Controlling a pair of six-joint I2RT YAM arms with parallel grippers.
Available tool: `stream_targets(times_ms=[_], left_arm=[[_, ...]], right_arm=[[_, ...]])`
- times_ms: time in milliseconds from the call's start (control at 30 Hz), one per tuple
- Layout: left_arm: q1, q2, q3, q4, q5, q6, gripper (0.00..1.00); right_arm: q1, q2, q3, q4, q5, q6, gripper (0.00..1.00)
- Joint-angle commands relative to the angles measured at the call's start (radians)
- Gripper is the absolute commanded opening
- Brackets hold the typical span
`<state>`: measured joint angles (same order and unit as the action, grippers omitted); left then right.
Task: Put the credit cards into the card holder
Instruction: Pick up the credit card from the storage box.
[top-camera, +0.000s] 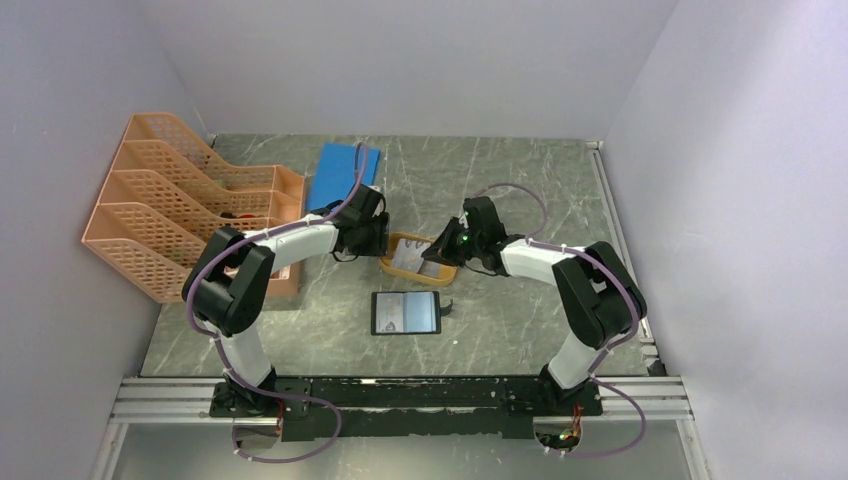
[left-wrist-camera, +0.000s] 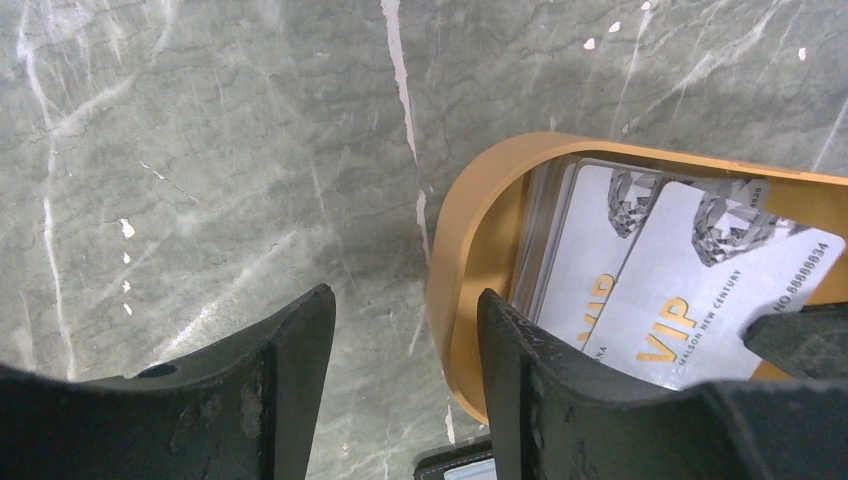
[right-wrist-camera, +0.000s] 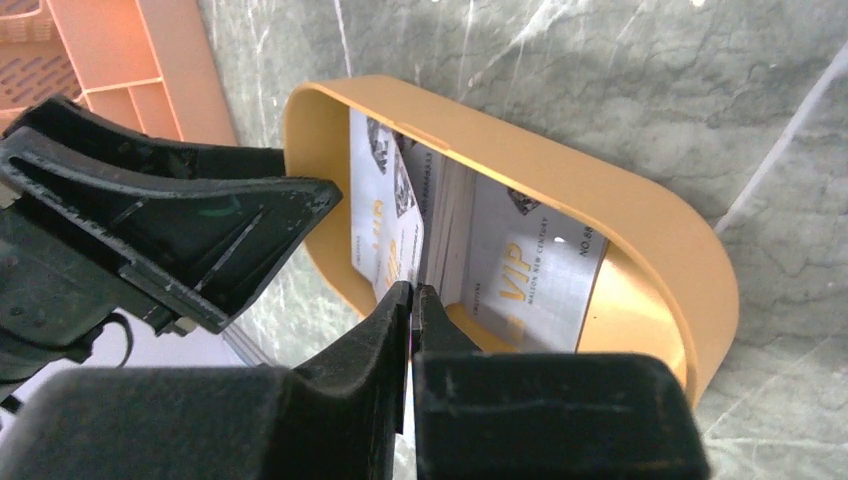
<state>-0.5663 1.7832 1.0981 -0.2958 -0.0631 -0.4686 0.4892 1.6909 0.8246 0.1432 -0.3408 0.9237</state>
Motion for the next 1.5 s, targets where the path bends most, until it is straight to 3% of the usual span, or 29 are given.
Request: stream_targets(times_ms=[0,500,767,1000,1067,1100,1133,1200,1333,1467], left_arm=[[0.003,0.003,-0.002,0.019,0.021,-0.006,0.59],[0.005,-0.048,0.000,0.033,0.008,-0.013,0.59],[0.005,-0.128,-0.009,0.023,-0.036,-0.035,0.60],[0.005,-0.314,-0.029,-0.010,-0.095,-0.070,0.72],[0.005,-0.384,-0.057,-0.011,-0.115,-0.083,0.81],[0.005,-0.422,-0.073,-0.010,-0.124,-0.088,0.90],[0.005,-0.459,-0.096,-0.008,-0.133,-0.092,0.97],[0.005,-0.531,-0.129,-0.007,-0.142,-0.097,0.98],[0.003,-0.662,-0.212,0.013,-0.043,-0.059,0.98],[-0.024,-0.758,-0.318,0.018,0.112,-0.035,0.98]], right_arm=[[-0.006,-0.041,0.032,-0.089,-0.045,0.033,0.00],[-0.042,-0.108,0.128,-0.265,-0.065,0.157,0.00],[-0.101,-0.179,0.096,-0.233,-0.205,0.247,0.00],[-0.129,-0.254,0.050,-0.179,-0.389,0.362,0.00],[-0.130,-0.281,0.033,-0.150,-0.430,0.395,0.00],[-0.130,-0.293,0.032,-0.147,-0.441,0.395,0.00],[-0.131,-0.304,0.041,-0.162,-0.441,0.379,0.00],[-0.130,-0.324,0.077,-0.246,-0.416,0.299,0.00],[-0.117,-0.375,0.202,-0.534,-0.235,-0.086,0.00],[-0.090,-0.509,0.107,-0.617,-0.134,-0.301,0.00]])
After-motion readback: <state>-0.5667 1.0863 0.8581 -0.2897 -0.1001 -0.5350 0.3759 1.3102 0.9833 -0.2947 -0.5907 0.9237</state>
